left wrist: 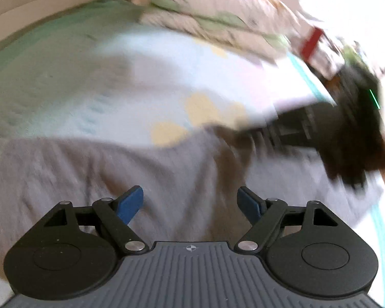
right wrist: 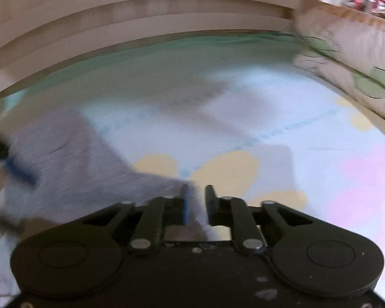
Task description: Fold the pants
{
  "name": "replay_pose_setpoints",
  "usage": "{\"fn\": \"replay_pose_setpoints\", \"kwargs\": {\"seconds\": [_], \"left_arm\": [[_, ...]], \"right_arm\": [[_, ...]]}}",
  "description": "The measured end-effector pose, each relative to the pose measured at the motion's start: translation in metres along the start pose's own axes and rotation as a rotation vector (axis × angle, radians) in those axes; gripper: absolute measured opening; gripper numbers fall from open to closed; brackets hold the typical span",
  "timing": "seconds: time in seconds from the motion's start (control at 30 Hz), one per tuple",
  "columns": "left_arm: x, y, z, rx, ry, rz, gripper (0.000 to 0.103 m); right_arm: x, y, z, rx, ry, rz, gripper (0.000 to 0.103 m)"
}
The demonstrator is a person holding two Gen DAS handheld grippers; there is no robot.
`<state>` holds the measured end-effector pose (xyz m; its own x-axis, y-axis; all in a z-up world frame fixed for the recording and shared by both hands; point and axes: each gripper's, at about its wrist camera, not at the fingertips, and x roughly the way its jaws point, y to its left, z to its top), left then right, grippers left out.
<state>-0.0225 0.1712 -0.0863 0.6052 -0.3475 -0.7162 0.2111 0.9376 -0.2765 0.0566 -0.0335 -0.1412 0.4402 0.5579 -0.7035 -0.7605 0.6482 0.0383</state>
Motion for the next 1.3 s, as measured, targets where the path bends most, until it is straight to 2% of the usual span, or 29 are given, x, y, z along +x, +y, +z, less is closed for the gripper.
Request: {"fn": "replay_pose_setpoints", "kwargs": {"seconds": [0.1,0.17,0.23,0.33,0.43,0.53,0.63,0.67,0.7,0.8,0.9,1.0,1.2,1.27,1.3], "left_arm": [[0.019,0.016,0.014,-0.029,-0.012,0.094,0.079],[0.036,0.028,0.014,-0.010,0.012,0.224,0.079],[0.043,0.042,0.008,0.011,0.026,0.385,0.077],[0.035,0.062,-0.003,-0.060,-0.033,0.417,0.076],[0.033,0.054,-0.003,-0.051,-0.028,0.446,0.076],[0.022,0.049,-0.001,-0.105,-0.046,0.431,0.074],[0.015,0.040,-0.014,-0.124,-0.038,0.328,0.074],[0.017,0.036,-0.017,-0.109,-0.024,0.316,0.074],[0.018,0.033,-0.024,-0.093,-0.011,0.316,0.074],[0.014,0.025,-0.050,-0.040,0.001,0.330,0.074],[0.011,0.022,-0.059,0.003,-0.009,0.340,0.074],[0.014,0.025,-0.055,-0.008,-0.007,0.336,0.075],[0.009,0.025,-0.060,-0.011,-0.024,0.318,0.075],[0.006,0.026,-0.064,-0.010,-0.031,0.313,0.075],[0.004,0.027,-0.066,-0.008,-0.032,0.312,0.075]], "right_arm": [[0.009,0.016,-0.009,-0.050,0.051,0.029,0.011],[0.020,0.022,-0.016,-0.084,0.107,-0.011,0.009],[0.031,0.019,-0.025,-0.115,0.146,-0.072,0.002],[0.025,0.014,-0.033,-0.159,0.122,-0.100,0.000],[0.016,0.012,-0.034,-0.147,0.113,-0.118,0.000],[-0.005,0.015,-0.038,-0.142,0.053,-0.090,0.005],[-0.015,0.012,-0.037,-0.115,0.020,-0.101,0.005],[-0.018,0.007,-0.035,-0.083,0.008,-0.097,0.005],[-0.019,0.002,-0.032,-0.055,-0.001,-0.092,0.006],[-0.016,-0.012,-0.018,0.009,-0.009,-0.070,0.020],[-0.005,-0.020,-0.003,0.054,-0.013,-0.020,0.022],[0.014,-0.023,0.008,0.092,0.018,0.020,0.023],[0.048,-0.022,0.018,0.124,0.101,0.001,0.023],[0.058,-0.024,0.020,0.132,0.122,0.019,0.002],[0.063,-0.023,0.021,0.119,0.124,0.017,0.003]]}}
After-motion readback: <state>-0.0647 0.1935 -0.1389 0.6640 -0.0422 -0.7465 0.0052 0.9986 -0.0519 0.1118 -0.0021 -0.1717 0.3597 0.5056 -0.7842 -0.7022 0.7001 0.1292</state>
